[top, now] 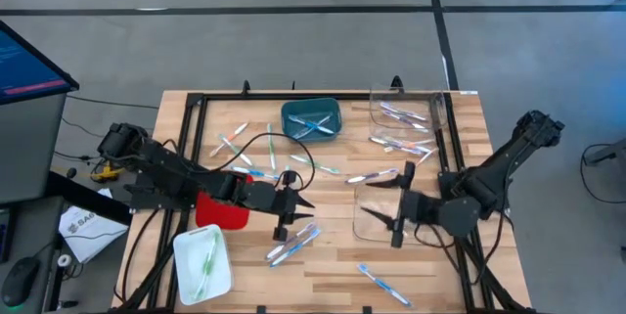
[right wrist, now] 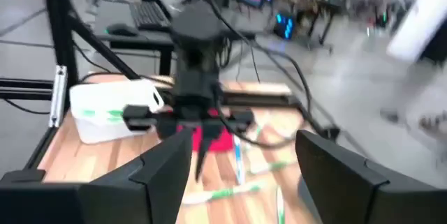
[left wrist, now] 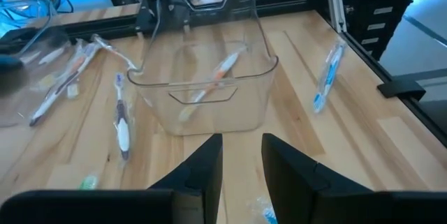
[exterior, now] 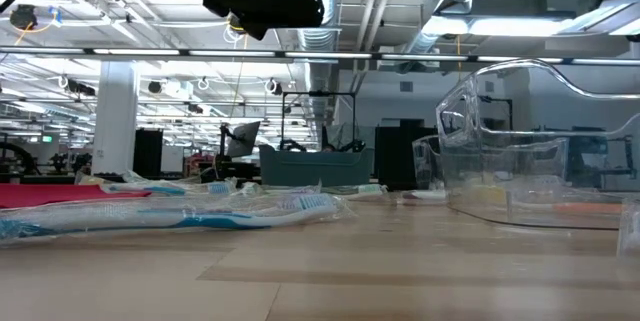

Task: Pick & Place Toothbrushes
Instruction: Put the orange toothbrush into the bottom transparent bin

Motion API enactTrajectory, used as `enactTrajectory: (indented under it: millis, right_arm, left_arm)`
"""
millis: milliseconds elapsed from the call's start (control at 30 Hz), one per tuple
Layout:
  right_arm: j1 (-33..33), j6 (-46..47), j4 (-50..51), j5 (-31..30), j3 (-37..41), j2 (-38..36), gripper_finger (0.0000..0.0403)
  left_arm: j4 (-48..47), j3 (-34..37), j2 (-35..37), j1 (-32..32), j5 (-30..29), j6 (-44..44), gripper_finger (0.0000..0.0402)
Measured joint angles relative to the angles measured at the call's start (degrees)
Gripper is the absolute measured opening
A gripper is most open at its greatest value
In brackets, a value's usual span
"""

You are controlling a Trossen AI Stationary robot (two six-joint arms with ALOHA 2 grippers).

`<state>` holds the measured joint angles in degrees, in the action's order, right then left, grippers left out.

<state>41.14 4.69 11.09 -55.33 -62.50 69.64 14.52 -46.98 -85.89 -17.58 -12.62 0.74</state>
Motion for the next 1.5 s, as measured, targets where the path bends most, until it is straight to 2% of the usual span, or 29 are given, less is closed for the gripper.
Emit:
enactTrajectory:
  millis: [133,233,367,600,800,900,1067,1200,1367,1500]
  right_arm:
    - [-2.1,10.3,9.9,0.0,0.0,-1.4,0.0249]
    - [-3.8,14.4,14.0,-0.2,0.0,-1.6,0.0249]
    - [-5.8,14.8,16.2,0.1,0.0,-1.5,0.0249]
    - [-9.7,14.3,20.4,5.6,0.1,-1.4,0.0249]
    - [-13.7,9.9,13.6,7.7,5.2,-3.9,0.0249]
    - [-16.4,6.2,7.4,13.9,9.2,-7.3,0.0249]
    - [-20.9,-0.8,-6.9,28.2,17.5,-13.9,0.0249]
    - [-25.0,-2.0,-15.8,40.0,23.1,-18.3,0.0249]
    - [-28.2,-3.8,-26.7,54.1,27.4,-20.5,0.0249]
    - [-28.3,-6.5,-31.3,60.4,27.9,-20.0,0.0249]
  left_arm:
    - [0.1,0.1,0.0,0.0,0.0,-1.0,0.0094]
    - [0.1,1.2,0.0,0.0,0.0,-1.0,0.0094]
    - [2.2,3.7,0.0,0.4,-0.1,-1.0,0.0094]
    - [9.1,8.1,0.0,1.7,-0.3,-2.7,0.0094]
    - [9.2,8.2,0.0,1.4,-0.3,-4.4,0.0094]
    - [9.2,8.2,0.0,0.8,-0.2,-4.6,0.0094]
    - [9.2,8.2,0.0,0.3,-0.1,-5.3,0.0094]
    - [9.2,8.2,0.0,0.3,-0.1,-5.7,0.0094]
    - [9.1,8.2,0.0,0.3,-0.1,-5.7,0.0094]
    - [9.1,8.2,0.0,0.3,-0.1,-5.7,0.0094]
